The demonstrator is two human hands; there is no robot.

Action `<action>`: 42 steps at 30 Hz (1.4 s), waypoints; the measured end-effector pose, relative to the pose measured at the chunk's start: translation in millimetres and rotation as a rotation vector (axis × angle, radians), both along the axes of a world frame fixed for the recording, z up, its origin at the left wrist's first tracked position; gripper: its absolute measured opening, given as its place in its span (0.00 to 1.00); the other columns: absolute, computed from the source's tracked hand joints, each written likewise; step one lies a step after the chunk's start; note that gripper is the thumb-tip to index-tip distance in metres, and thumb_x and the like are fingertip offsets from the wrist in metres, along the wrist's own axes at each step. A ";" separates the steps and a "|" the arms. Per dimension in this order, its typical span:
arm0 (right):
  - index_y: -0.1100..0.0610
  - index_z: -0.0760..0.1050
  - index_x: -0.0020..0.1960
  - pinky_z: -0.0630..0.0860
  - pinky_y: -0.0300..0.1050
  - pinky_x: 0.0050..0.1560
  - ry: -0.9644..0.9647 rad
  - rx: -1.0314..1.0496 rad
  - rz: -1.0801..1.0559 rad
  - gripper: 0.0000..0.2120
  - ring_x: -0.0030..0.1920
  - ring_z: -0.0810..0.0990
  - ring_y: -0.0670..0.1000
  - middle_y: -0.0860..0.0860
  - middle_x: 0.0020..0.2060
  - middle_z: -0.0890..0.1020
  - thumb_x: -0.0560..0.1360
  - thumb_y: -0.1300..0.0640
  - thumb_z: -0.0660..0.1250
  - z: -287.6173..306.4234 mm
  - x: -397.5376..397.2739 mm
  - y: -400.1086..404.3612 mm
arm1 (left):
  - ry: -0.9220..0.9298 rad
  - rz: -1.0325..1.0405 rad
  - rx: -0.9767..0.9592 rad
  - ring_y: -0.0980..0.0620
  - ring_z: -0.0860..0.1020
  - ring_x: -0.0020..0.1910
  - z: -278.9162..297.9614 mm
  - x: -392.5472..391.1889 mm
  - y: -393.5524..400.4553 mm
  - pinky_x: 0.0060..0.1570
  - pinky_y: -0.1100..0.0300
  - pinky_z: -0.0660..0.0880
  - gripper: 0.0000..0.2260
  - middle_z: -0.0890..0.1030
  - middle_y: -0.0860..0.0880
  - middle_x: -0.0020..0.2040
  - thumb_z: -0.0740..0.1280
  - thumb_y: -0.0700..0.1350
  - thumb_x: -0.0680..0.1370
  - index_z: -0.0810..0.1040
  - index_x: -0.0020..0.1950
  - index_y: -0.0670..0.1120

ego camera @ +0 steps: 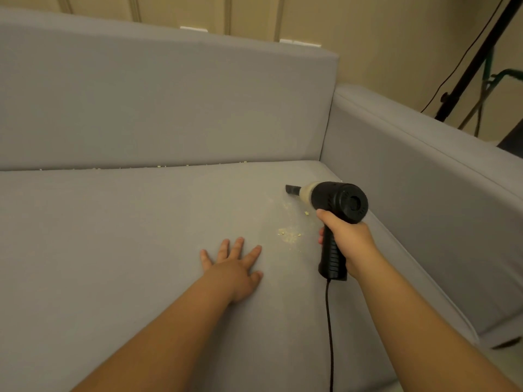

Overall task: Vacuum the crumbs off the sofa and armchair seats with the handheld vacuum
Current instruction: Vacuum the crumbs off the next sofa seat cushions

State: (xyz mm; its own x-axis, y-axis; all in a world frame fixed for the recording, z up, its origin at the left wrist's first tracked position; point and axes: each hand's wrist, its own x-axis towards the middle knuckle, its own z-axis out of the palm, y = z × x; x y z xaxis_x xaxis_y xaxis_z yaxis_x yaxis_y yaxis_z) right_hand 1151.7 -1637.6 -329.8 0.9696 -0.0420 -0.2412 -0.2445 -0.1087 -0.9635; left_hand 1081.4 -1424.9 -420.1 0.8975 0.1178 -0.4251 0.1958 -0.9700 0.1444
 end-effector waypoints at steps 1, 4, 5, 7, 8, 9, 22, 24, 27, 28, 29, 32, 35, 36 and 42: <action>0.59 0.82 0.54 0.84 0.52 0.47 -0.006 -0.012 0.020 0.13 0.37 0.84 0.53 0.55 0.37 0.85 0.75 0.53 0.78 -0.1 1.7 4.0 | 0.000 0.001 -0.001 0.44 0.35 0.82 -0.2 0.7 0.7 0.74 0.27 0.38 0.29 0.34 0.54 0.83 0.47 0.66 0.84 0.38 0.82 0.67; 0.58 0.83 0.52 0.85 0.56 0.51 -0.057 -0.058 0.036 0.12 0.36 0.84 0.53 0.54 0.35 0.85 0.75 0.52 0.79 -1.8 -0.5 5.5 | 0.002 0.000 0.003 0.45 0.35 0.82 -2.6 1.8 1.1 0.74 0.27 0.38 0.29 0.34 0.54 0.84 0.47 0.66 0.84 0.38 0.82 0.67; 0.57 0.83 0.51 0.84 0.56 0.50 -0.078 -0.061 0.013 0.11 0.36 0.84 0.53 0.54 0.34 0.85 0.74 0.52 0.79 -2.2 -3.4 3.7 | 0.000 -0.001 0.007 0.45 0.35 0.82 -2.9 1.6 0.9 0.74 0.27 0.38 0.29 0.35 0.54 0.84 0.47 0.66 0.83 0.38 0.82 0.67; 0.56 0.83 0.46 0.84 0.56 0.51 -0.114 -0.076 -0.051 0.09 0.37 0.84 0.54 0.53 0.32 0.85 0.74 0.52 0.79 -3.1 -11.1 -2.5 | 0.000 -0.006 0.016 0.44 0.36 0.83 -1.4 -0.9 0.8 0.74 0.27 0.39 0.29 0.35 0.53 0.84 0.47 0.66 0.84 0.39 0.82 0.66; 0.56 0.82 0.44 0.84 0.57 0.51 -0.119 -0.083 -0.078 0.09 0.37 0.84 0.55 0.52 0.32 0.84 0.74 0.52 0.79 -3.4 -14.8 -5.8 | 0.004 -0.009 0.020 0.44 0.37 0.83 -0.6 -3.0 0.3 0.74 0.27 0.40 0.29 0.35 0.53 0.84 0.47 0.66 0.84 0.39 0.82 0.66; 0.57 0.82 0.44 0.84 0.57 0.52 -0.107 -0.069 -0.102 0.09 0.38 0.83 0.55 0.53 0.32 0.84 0.73 0.52 0.79 -1.7 -18.7 -9.6 | 0.008 -0.012 0.027 0.44 0.37 0.83 1.9 -6.2 -0.6 0.75 0.27 0.41 0.29 0.36 0.53 0.84 0.47 0.66 0.84 0.39 0.82 0.65; 0.59 0.83 0.49 0.82 0.53 0.49 0.013 0.062 -0.049 0.10 0.38 0.84 0.54 0.56 0.38 0.85 0.75 0.53 0.78 20.4 -73.1 -10.3 | 0.095 -0.051 -0.004 0.46 0.41 0.83 18.8 -66.9 3.1 0.76 0.28 0.49 0.32 0.39 0.55 0.84 0.52 0.64 0.84 0.41 0.83 0.62; 0.58 0.82 0.45 0.82 0.53 0.50 0.000 0.030 -0.076 0.09 0.38 0.83 0.55 0.56 0.36 0.85 0.75 0.53 0.78 17.7 -84.8 -13.0 | 0.085 -0.037 0.001 0.45 0.39 0.83 12.9 -73.3 1.3 0.76 0.28 0.46 0.32 0.37 0.54 0.84 0.51 0.65 0.84 0.40 0.83 0.62; 0.59 0.82 0.46 0.82 0.52 0.49 -0.009 -0.038 -0.046 0.09 0.38 0.84 0.55 0.57 0.37 0.85 0.75 0.54 0.78 16.6 -87.9 -18.4 | 0.060 -0.030 0.011 0.43 0.37 0.83 8.4 -72.7 -6.9 0.75 0.27 0.43 0.32 0.35 0.53 0.84 0.49 0.66 0.83 0.38 0.83 0.62; 0.59 0.82 0.46 0.82 0.51 0.48 -0.007 -0.061 -0.037 0.09 0.38 0.84 0.54 0.57 0.38 0.85 0.75 0.55 0.78 16.8 -86.4 -20.4 | 0.060 -0.027 0.001 0.43 0.38 0.83 10.0 -70.2 -7.4 0.75 0.27 0.43 0.32 0.36 0.53 0.84 0.49 0.67 0.83 0.38 0.83 0.62; 0.60 0.82 0.47 0.82 0.51 0.47 -0.011 -0.082 -0.024 0.09 0.38 0.84 0.54 0.57 0.38 0.85 0.75 0.55 0.78 17.6 -83.7 -22.0 | 0.062 -0.028 -0.006 0.43 0.38 0.83 12.4 -67.2 -6.8 0.75 0.28 0.44 0.32 0.36 0.54 0.84 0.49 0.67 0.83 0.39 0.83 0.62; 0.59 0.82 0.48 0.82 0.49 0.45 -0.012 -0.091 -0.004 0.09 0.37 0.84 0.54 0.57 0.39 0.85 0.75 0.54 0.78 16.4 -76.7 -21.8 | 0.073 -0.045 0.010 0.44 0.38 0.83 9.8 -64.8 -0.7 0.75 0.28 0.44 0.31 0.36 0.54 0.84 0.48 0.68 0.83 0.39 0.83 0.63; 0.60 0.82 0.51 0.83 0.51 0.45 0.003 -0.059 0.029 0.10 0.37 0.83 0.54 0.56 0.37 0.85 0.76 0.54 0.77 15.8 -66.4 -20.5 | 0.050 -0.053 0.013 0.45 0.38 0.83 6.4 -61.7 3.5 0.76 0.29 0.43 0.31 0.37 0.55 0.84 0.48 0.67 0.83 0.40 0.83 0.64; 0.60 0.82 0.52 0.84 0.53 0.48 0.012 -0.055 0.050 0.10 0.37 0.84 0.54 0.57 0.37 0.85 0.76 0.54 0.77 16.2 -63.6 -20.6 | 0.044 -0.050 0.009 0.46 0.38 0.83 6.2 -60.2 4.4 0.76 0.29 0.42 0.30 0.36 0.55 0.84 0.48 0.67 0.83 0.40 0.83 0.64; 0.58 0.82 0.45 0.84 0.56 0.51 -0.054 -0.101 -0.027 0.08 0.37 0.84 0.54 0.56 0.35 0.86 0.75 0.54 0.78 13.0 -59.6 -27.8 | 0.035 -0.045 0.004 0.45 0.37 0.83 4.3 -54.5 4.3 0.76 0.30 0.41 0.30 0.36 0.55 0.84 0.47 0.67 0.83 0.39 0.82 0.65</action>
State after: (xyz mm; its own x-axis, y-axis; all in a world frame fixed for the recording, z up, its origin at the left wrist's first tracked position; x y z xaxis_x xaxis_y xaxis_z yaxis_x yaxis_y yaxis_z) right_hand 1092.1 -1665.5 -316.7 0.9792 -0.0896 -0.1818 -0.1965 -0.1998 -0.9599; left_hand 1026.9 -1420.6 -415.8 0.8866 0.0794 -0.4556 0.1565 -0.9785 0.1340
